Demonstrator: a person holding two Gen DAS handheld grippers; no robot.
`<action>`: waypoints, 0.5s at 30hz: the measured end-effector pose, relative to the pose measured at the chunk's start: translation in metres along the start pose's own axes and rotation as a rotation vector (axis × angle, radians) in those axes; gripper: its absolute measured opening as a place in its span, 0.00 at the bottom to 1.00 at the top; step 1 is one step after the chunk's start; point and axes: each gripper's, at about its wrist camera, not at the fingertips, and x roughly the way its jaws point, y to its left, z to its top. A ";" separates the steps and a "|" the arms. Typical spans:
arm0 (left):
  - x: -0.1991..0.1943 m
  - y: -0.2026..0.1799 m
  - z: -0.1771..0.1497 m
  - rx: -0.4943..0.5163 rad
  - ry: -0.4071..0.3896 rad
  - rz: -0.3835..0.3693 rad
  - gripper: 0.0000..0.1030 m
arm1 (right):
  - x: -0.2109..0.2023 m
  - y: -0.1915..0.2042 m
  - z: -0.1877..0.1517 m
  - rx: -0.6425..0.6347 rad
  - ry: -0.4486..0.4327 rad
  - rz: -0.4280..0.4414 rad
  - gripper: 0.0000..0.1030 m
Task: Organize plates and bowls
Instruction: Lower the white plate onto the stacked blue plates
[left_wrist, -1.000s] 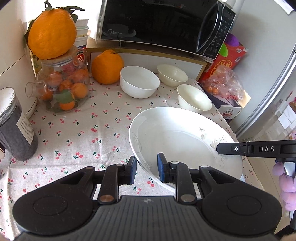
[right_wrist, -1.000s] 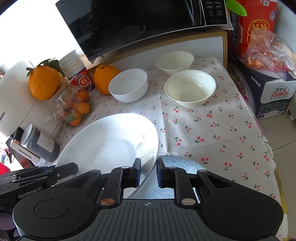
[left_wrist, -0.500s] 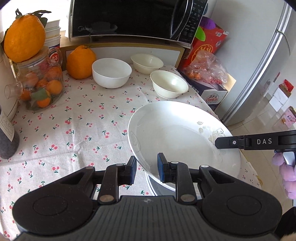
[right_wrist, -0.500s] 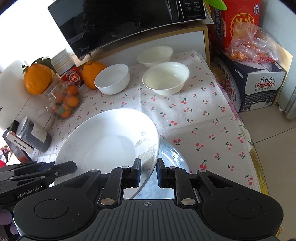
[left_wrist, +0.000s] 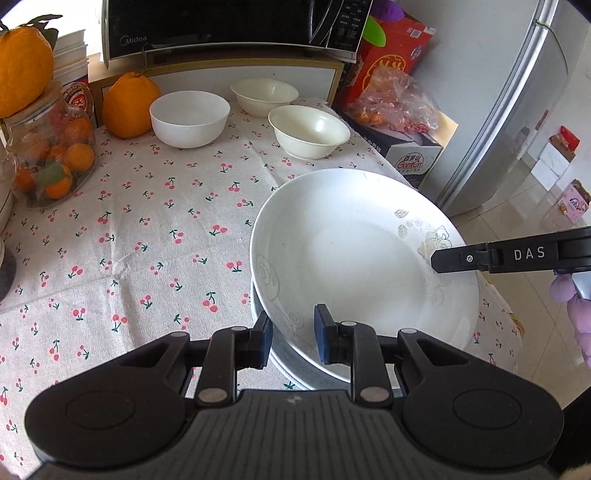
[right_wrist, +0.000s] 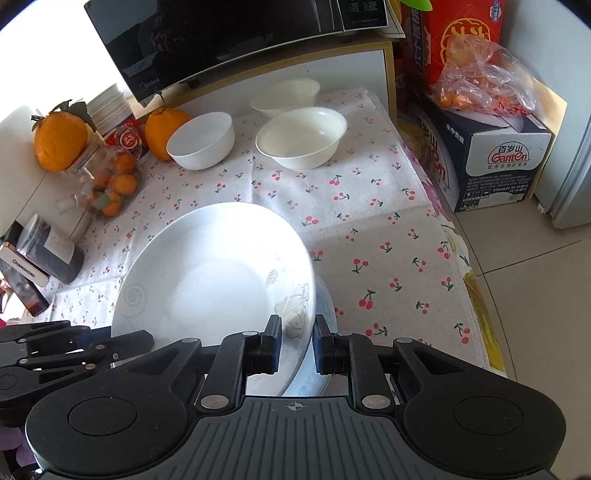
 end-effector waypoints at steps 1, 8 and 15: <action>0.000 0.000 0.000 0.002 0.002 0.000 0.21 | 0.000 -0.001 -0.001 -0.001 0.002 -0.003 0.17; 0.005 -0.005 -0.003 0.010 0.021 0.003 0.21 | 0.004 -0.002 -0.004 -0.013 0.025 -0.032 0.17; 0.009 -0.009 -0.004 0.019 0.036 0.006 0.21 | 0.007 -0.001 -0.006 -0.034 0.036 -0.062 0.18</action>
